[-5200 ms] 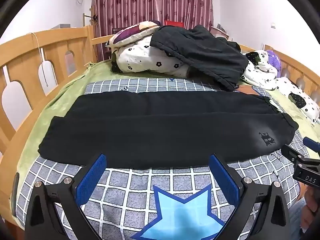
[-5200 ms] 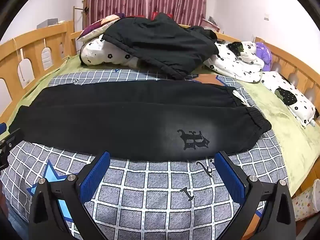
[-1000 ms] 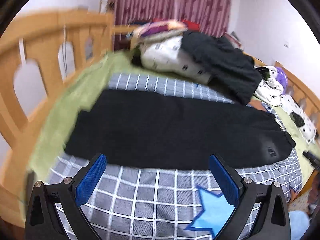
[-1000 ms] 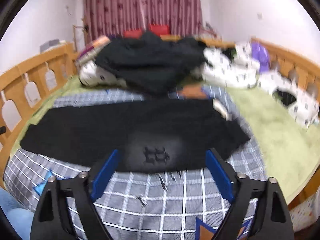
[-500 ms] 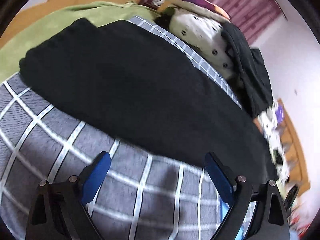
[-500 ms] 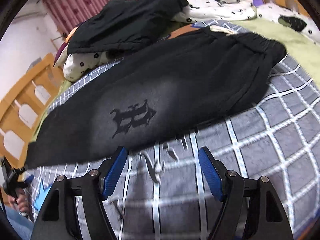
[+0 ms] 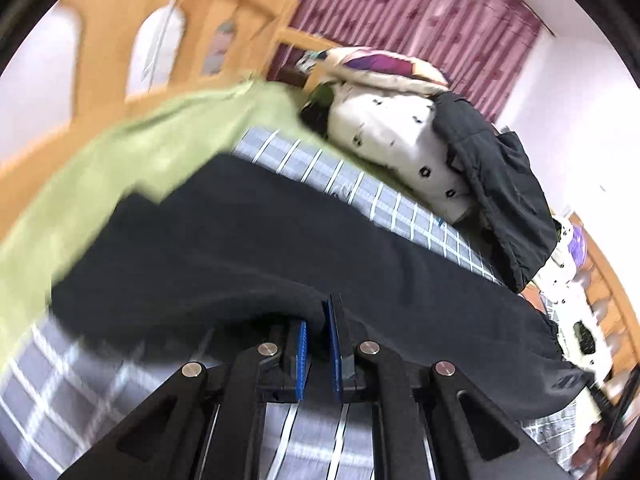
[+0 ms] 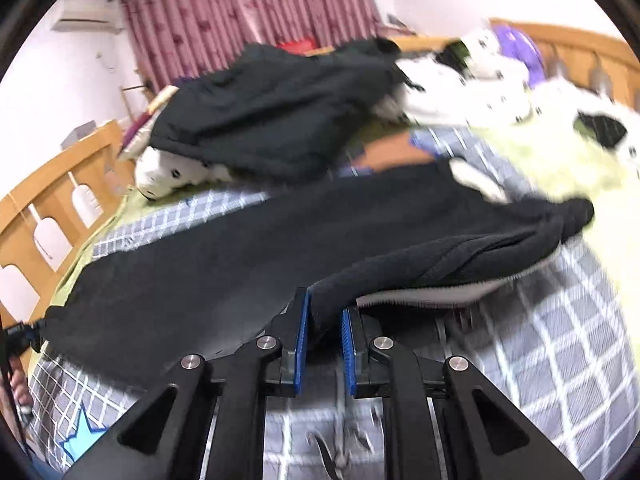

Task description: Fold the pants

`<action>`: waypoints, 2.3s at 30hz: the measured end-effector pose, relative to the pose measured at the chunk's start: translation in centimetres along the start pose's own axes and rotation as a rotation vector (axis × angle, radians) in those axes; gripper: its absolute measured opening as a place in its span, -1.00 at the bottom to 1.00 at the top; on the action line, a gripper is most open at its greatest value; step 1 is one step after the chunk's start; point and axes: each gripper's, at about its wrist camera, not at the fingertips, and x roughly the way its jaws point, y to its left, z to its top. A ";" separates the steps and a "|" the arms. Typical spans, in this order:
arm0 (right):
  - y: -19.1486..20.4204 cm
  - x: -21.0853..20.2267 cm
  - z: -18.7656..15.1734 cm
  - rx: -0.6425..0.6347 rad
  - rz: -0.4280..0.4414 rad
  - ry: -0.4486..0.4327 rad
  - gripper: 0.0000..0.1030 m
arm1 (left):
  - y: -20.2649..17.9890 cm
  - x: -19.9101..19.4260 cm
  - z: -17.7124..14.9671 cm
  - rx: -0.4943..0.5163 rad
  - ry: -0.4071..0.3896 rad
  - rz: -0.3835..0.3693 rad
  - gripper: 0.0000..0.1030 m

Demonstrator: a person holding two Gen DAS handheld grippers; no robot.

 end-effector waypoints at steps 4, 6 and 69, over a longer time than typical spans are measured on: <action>1.3 1.8 4.3 -0.052 0.004 -0.035 -0.74 | -1.1 2.3 4.5 0.034 -0.047 0.016 -0.81; 1.9 3.7 6.5 -0.061 0.004 -0.047 -0.74 | -1.8 4.3 6.5 0.059 -0.077 0.029 -0.81; -9.7 3.7 3.4 0.359 -0.060 0.056 -0.74 | 0.3 0.8 -3.4 0.089 0.251 -0.083 -0.78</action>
